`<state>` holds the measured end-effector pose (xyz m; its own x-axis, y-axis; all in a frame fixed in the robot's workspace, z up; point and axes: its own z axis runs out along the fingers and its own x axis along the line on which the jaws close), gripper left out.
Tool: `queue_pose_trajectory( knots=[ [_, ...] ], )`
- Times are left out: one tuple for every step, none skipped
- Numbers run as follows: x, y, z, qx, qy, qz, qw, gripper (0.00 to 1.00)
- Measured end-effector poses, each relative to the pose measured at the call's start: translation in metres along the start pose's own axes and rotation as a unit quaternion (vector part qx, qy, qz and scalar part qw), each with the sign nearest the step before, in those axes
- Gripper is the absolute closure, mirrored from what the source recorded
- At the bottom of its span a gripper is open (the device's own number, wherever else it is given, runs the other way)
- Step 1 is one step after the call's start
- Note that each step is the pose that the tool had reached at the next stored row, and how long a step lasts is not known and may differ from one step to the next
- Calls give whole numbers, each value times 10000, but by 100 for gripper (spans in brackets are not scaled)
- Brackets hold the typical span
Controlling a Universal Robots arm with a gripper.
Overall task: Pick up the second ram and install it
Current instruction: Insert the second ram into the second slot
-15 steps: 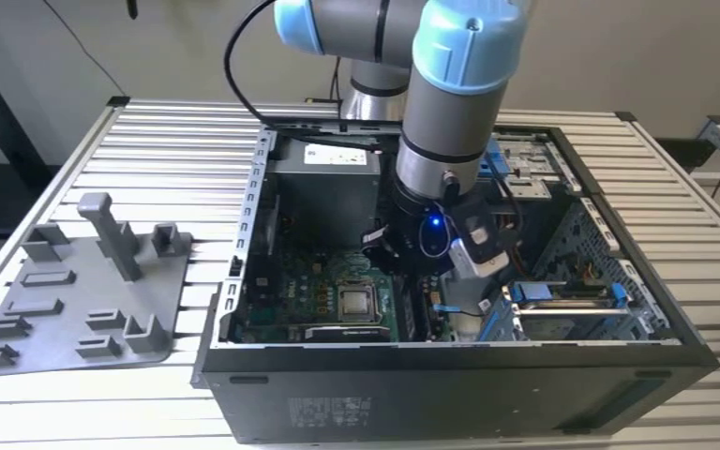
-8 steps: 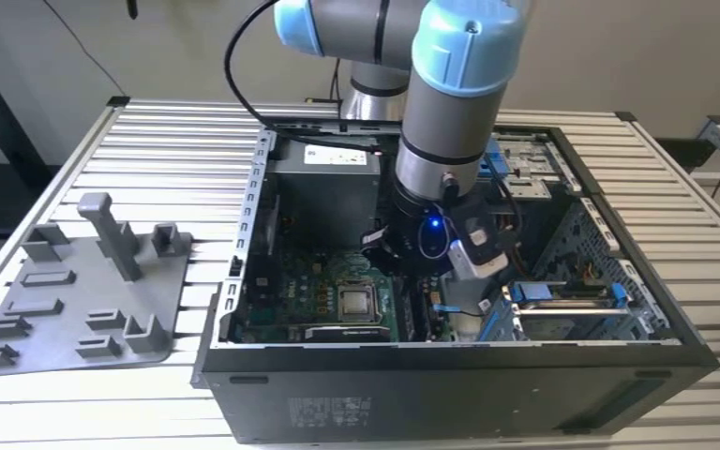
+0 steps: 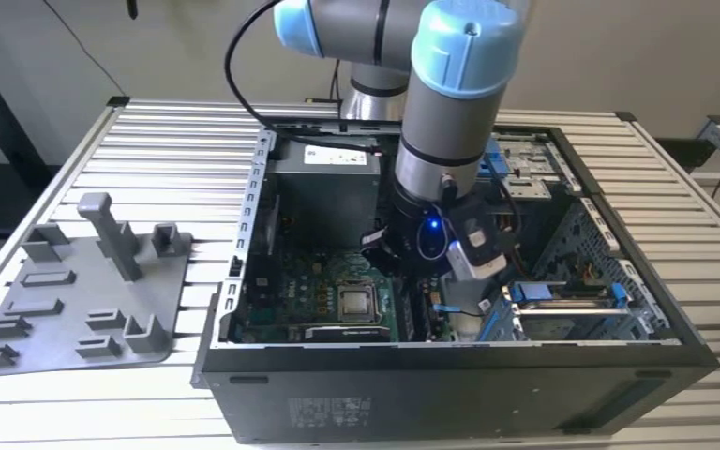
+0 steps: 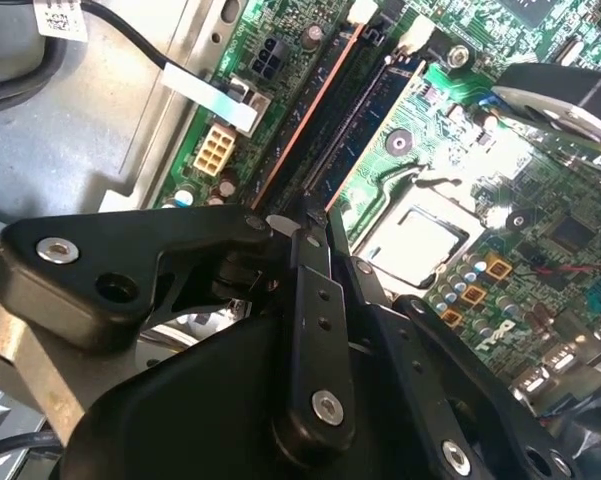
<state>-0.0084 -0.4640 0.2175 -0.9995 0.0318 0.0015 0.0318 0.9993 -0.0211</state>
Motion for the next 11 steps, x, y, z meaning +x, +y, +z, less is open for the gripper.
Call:
queue_pose_trajectory(
  knots=[
    [0,0,4,0,1,1,10000,86],
    [0,0,7,0,1,2,10000,86],
    [0,0,7,1,1,2,10000,86],
    [0,0,7,2,1,2,10000,86],
    [-1,0,7,2,1,1,10000,86],
    [-1,0,8,1,1,1,10000,86],
    [-1,0,9,1,1,2,10000,86],
    [-1,0,9,1,1,1,10000,86],
    [-1,0,9,1,1,2,10000,86],
    [-1,0,9,1,1,1,10000,86],
    [-1,0,10,1,1,2,10000,86]
  ],
)
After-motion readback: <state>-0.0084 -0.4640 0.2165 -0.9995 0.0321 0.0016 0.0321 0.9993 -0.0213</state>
